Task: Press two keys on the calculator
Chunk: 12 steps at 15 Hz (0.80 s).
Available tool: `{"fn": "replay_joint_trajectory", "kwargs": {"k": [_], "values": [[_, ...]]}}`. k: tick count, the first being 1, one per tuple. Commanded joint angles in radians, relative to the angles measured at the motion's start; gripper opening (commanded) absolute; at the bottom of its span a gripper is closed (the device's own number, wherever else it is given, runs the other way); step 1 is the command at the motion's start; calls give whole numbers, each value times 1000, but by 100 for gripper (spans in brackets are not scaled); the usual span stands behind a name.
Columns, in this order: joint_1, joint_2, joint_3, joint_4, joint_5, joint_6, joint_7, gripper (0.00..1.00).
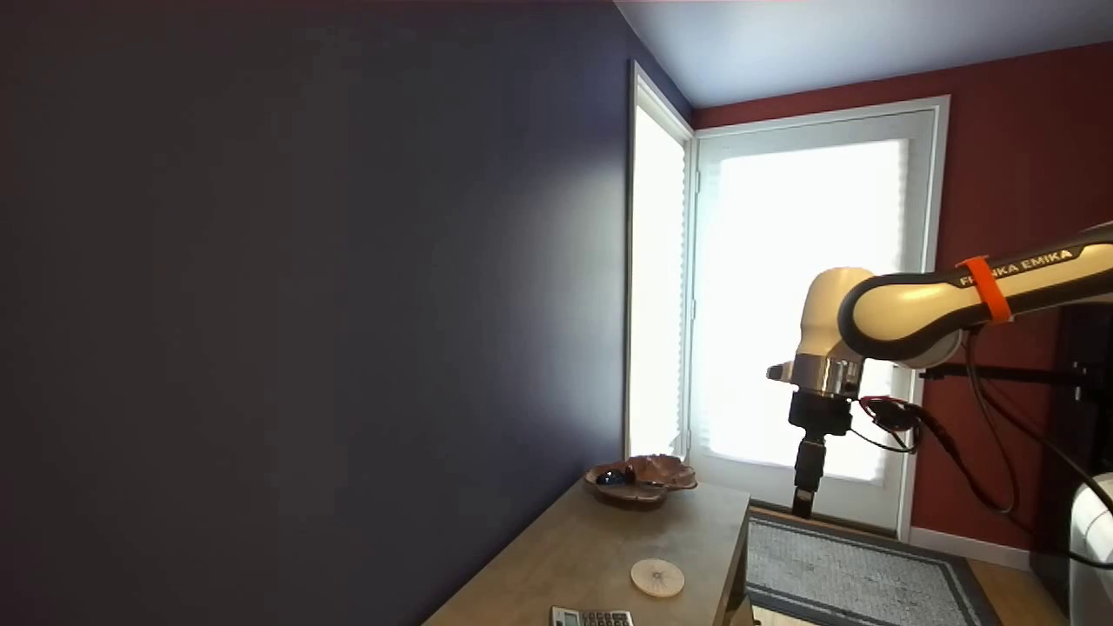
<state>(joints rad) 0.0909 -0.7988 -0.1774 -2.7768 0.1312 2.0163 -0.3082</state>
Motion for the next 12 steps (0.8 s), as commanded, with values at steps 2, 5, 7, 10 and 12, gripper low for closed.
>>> {"fn": "replay_joint_trajectory", "kwargs": {"k": [2,5,7,10,12], "values": [[-11,2,10,2,8,-3,-7,100],[-11,2,10,2,8,-3,-7,100],[6,14,15,13,20,3,-12,100],[73,57,64,51,39,15,-23,100],[125,100,101,78,55,36,-27,100]]}}
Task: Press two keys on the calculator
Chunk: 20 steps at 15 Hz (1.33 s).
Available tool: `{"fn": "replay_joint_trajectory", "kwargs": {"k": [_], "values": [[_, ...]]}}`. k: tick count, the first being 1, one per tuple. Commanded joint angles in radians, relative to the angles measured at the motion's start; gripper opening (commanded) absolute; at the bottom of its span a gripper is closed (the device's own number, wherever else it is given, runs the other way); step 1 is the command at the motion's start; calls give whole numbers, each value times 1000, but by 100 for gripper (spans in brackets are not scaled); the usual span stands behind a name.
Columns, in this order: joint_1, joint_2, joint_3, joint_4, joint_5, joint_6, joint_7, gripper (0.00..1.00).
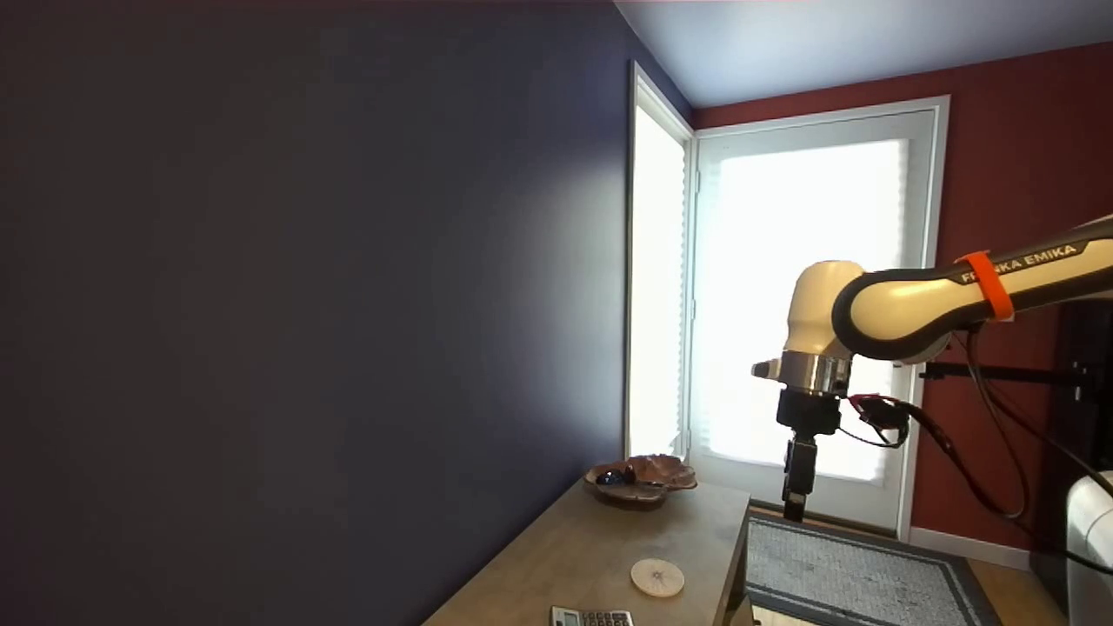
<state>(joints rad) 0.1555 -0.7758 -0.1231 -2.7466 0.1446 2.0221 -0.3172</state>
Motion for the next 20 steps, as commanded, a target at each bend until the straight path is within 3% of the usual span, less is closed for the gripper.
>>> {"fn": "replay_joint_trajectory", "kwargs": {"k": [1,6,19,20], "values": [[81,99,64,58,44,41,-22,100],[119,253,122,127,21,152,-19,100],[54,636,159,234,-19,523,-3,100],[48,660,157,240,-14,543,-10,86]]}}
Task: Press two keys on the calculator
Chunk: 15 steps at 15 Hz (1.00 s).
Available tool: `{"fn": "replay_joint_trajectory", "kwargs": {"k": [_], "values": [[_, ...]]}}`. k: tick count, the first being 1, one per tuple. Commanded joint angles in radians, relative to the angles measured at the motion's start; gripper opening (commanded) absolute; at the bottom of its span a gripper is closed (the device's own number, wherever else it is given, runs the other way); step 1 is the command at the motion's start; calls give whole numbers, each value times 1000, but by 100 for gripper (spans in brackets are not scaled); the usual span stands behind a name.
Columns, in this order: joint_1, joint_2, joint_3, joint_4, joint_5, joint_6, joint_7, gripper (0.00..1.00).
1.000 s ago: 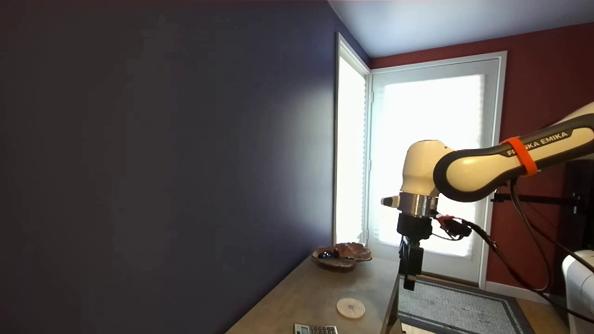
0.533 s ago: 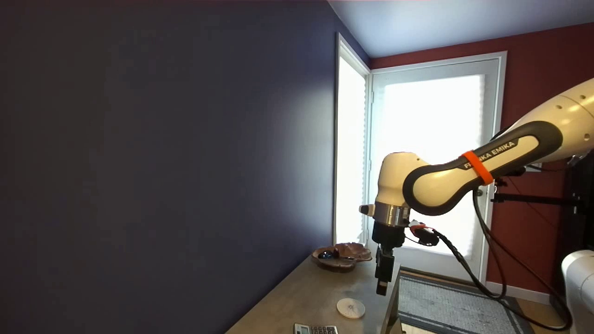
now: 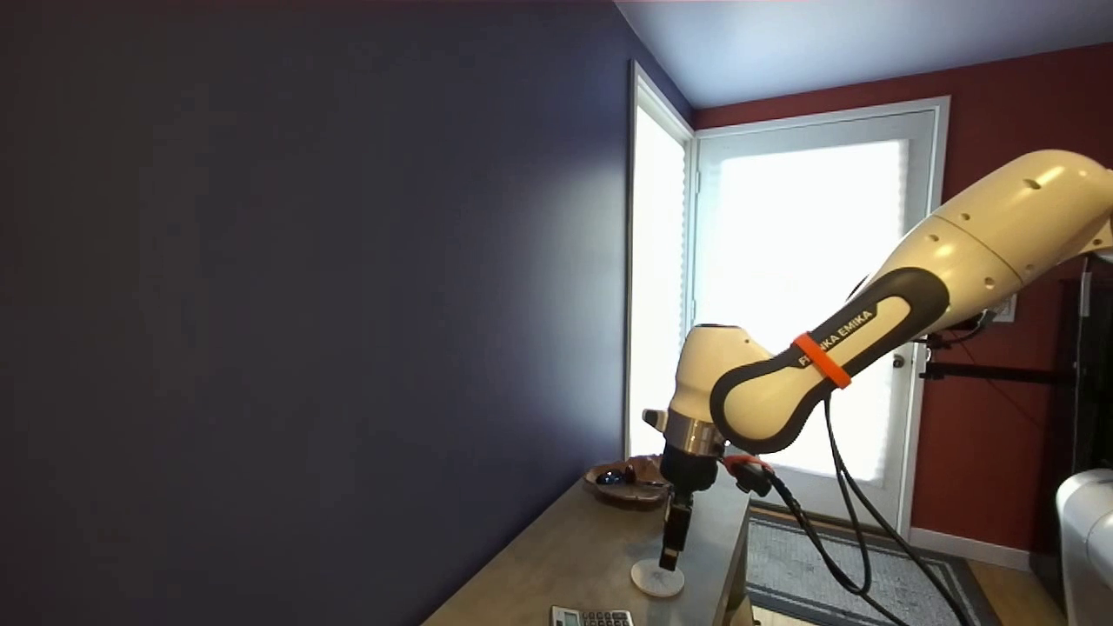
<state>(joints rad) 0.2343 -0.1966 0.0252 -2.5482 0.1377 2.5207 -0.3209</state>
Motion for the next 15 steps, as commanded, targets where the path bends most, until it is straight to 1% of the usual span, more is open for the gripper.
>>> {"fn": "replay_joint_trajectory", "kwargs": {"k": [1,5,7,11,12,13,15], "values": [[-40,104,11,49,-13,71,-6,73],[-60,194,15,79,21,171,-42,44],[-67,245,22,98,57,220,-85,30],[-105,340,60,139,91,292,-137,1],[-121,363,83,151,129,306,-167,0],[-138,385,101,160,139,328,-179,0],[-186,424,159,180,198,354,-237,0]]}}
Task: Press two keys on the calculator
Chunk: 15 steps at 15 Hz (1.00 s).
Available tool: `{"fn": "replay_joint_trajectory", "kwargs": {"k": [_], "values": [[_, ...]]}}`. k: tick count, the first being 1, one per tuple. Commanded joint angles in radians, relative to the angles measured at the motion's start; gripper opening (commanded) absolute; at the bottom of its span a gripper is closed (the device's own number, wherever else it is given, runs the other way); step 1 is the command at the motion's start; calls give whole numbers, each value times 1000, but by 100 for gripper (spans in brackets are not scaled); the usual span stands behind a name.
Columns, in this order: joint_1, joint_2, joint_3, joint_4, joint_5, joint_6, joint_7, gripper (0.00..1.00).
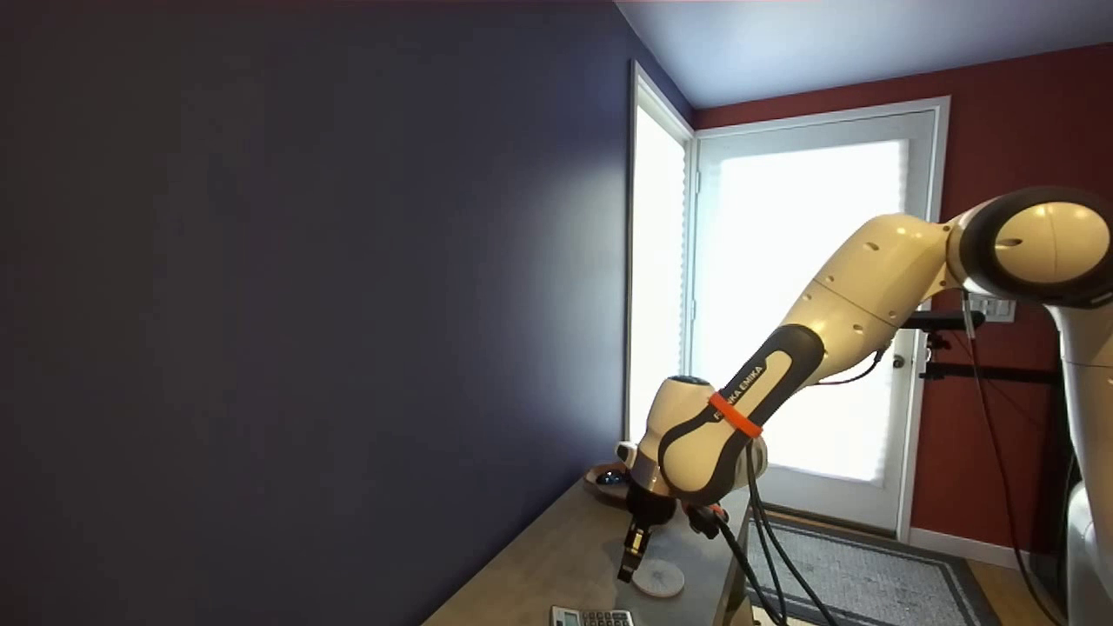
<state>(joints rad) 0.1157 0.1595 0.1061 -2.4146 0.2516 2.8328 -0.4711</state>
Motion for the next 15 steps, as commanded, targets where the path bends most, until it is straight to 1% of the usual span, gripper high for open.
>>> {"fn": "replay_joint_trajectory", "kwargs": {"k": [1,2,3,5,10,11,13,15], "values": [[-96,88,109,57,109,57,-116,0],[-120,109,128,64,106,81,-128,0],[-102,61,110,31,37,45,-49,0],[-120,78,125,37,31,50,-49,1],[-119,75,127,37,32,50,-49,0],[-112,90,115,41,9,61,-39,0],[-136,125,149,60,45,77,-77,0],[-156,152,170,68,42,94,-89,0]]}}
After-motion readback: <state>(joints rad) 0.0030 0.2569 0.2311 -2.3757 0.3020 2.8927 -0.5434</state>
